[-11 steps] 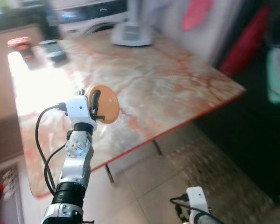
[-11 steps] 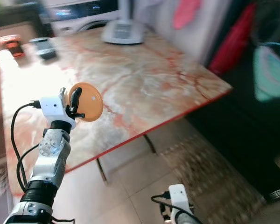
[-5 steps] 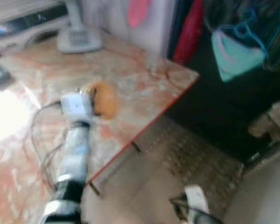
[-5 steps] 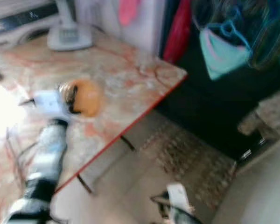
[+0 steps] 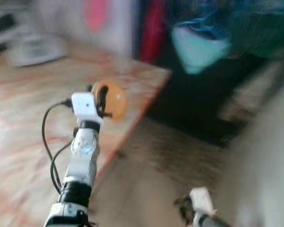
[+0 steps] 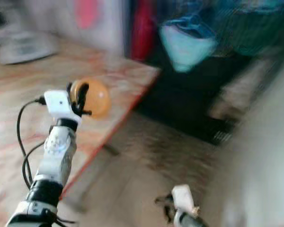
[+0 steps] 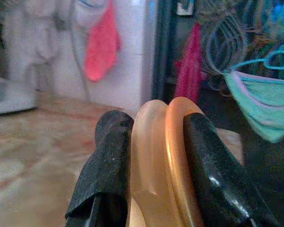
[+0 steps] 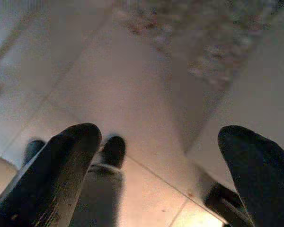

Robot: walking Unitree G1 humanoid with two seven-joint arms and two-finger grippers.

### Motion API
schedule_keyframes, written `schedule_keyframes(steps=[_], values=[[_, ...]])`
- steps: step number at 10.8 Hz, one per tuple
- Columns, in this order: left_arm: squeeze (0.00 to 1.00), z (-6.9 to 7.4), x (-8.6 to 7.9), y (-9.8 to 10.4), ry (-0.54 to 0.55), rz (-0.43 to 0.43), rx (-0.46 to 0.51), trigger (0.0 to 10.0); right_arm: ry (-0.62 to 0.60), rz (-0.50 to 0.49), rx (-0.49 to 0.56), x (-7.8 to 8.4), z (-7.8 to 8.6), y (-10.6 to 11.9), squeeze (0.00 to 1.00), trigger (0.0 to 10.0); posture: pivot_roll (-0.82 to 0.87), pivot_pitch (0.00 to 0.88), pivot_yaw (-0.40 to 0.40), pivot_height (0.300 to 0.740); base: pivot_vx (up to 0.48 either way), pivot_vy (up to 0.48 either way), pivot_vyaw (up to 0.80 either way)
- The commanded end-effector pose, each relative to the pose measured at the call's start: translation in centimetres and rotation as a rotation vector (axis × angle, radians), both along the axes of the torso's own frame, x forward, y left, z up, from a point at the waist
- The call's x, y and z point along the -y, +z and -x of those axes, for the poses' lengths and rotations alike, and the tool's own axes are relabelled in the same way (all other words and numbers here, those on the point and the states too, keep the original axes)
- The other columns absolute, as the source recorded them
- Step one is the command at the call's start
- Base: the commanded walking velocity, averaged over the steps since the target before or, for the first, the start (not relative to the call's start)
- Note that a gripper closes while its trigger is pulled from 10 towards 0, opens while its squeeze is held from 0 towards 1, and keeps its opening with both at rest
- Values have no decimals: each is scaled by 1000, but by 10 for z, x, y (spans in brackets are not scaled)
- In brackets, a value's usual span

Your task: Restocking fridge

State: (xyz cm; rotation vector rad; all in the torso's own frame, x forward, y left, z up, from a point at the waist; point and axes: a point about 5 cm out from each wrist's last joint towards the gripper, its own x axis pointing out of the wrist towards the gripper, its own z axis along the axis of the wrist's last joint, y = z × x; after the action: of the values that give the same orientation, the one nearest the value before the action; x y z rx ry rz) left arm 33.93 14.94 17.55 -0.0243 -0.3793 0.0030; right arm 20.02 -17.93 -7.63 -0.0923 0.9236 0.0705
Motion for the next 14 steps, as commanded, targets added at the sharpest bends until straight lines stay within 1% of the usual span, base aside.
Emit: schedule_keyframes(steps=[1,5,11,13,14], values=[[0,1,-9,1,22,7,9,10000,-7,-23,-34,-7,9,-6,0,10000,117,87,24,740,0,0,-788],[0,1,-5,1,0,8,15,10000,-8,-21,-35,-7,10,-6,0,10000,116,77,25,740,0,0,-788],[0,1,-8,-2,9,12,-1,10000,-10,-22,-35,-7,9,-6,0,10000,116,85,25,740,0,0,-788],[0,0,-14,-8,28,7,-28,10000,-12,-23,-35,-7,9,-6,0,10000,116,90,25,740,0,0,-788],[0,-2,-21,-15,67,-20,-75,10000,-13,-22,-34,-7,9,-6,0,10000,116,92,25,740,0,0,-788]])
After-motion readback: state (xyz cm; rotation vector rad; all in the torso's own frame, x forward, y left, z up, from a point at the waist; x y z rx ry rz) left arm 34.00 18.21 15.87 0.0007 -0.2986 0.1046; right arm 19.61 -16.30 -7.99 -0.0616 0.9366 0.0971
